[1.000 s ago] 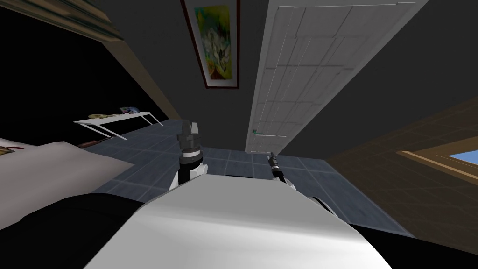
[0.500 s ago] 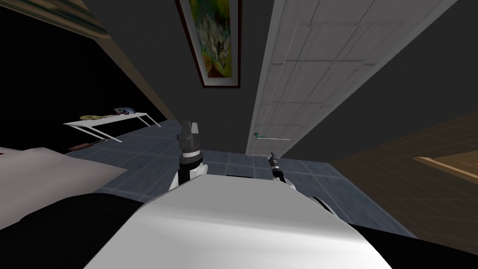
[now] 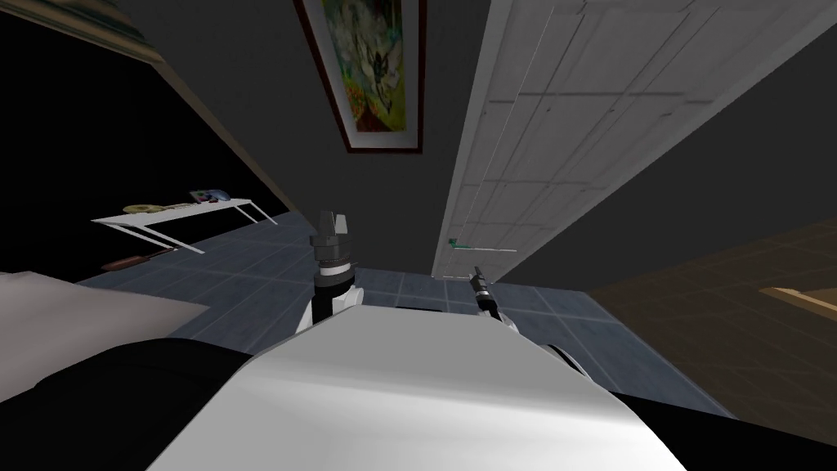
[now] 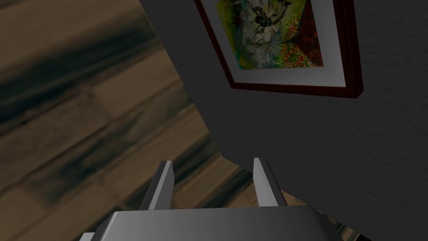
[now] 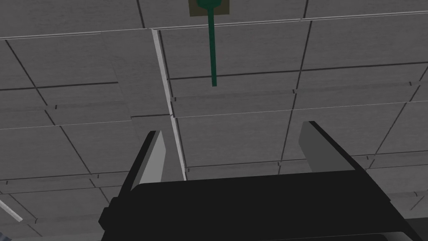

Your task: Pull the door open

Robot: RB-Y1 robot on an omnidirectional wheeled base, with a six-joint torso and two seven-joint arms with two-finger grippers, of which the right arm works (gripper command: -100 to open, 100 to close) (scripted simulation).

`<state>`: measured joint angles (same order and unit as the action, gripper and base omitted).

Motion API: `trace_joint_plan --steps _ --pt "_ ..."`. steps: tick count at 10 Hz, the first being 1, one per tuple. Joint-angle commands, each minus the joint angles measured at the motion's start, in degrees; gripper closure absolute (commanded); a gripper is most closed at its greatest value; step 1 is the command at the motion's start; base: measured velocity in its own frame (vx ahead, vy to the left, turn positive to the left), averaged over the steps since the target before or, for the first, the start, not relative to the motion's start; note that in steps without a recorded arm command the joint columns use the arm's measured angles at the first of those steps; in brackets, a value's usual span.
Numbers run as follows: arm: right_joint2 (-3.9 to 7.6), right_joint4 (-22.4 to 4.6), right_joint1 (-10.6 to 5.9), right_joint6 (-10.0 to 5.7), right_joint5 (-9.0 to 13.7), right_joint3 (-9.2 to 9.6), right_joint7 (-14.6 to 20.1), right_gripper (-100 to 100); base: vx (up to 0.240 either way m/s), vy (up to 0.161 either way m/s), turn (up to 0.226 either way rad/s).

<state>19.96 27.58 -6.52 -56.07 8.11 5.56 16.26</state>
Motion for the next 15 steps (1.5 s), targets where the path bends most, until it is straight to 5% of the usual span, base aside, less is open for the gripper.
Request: trace_joint_plan --steps 1,13,14,15 --pt "0.01 -0.1 -0.05 -0.07 0.0 -0.04 0.0 -100 0.179 0.029 -0.002" --pt "0.05 -0.3 -0.10 -0.14 0.1 -0.21 0.0 -100 0.206 0.036 -0.007" --pt "0.05 -0.3 -0.10 -0.14 0.1 -0.21 0.0 100 -0.011 -0.002 0.002" --pt "0.05 -0.3 -0.10 -0.14 0.1 -0.21 0.0 100 -0.033 -0.006 0.004"
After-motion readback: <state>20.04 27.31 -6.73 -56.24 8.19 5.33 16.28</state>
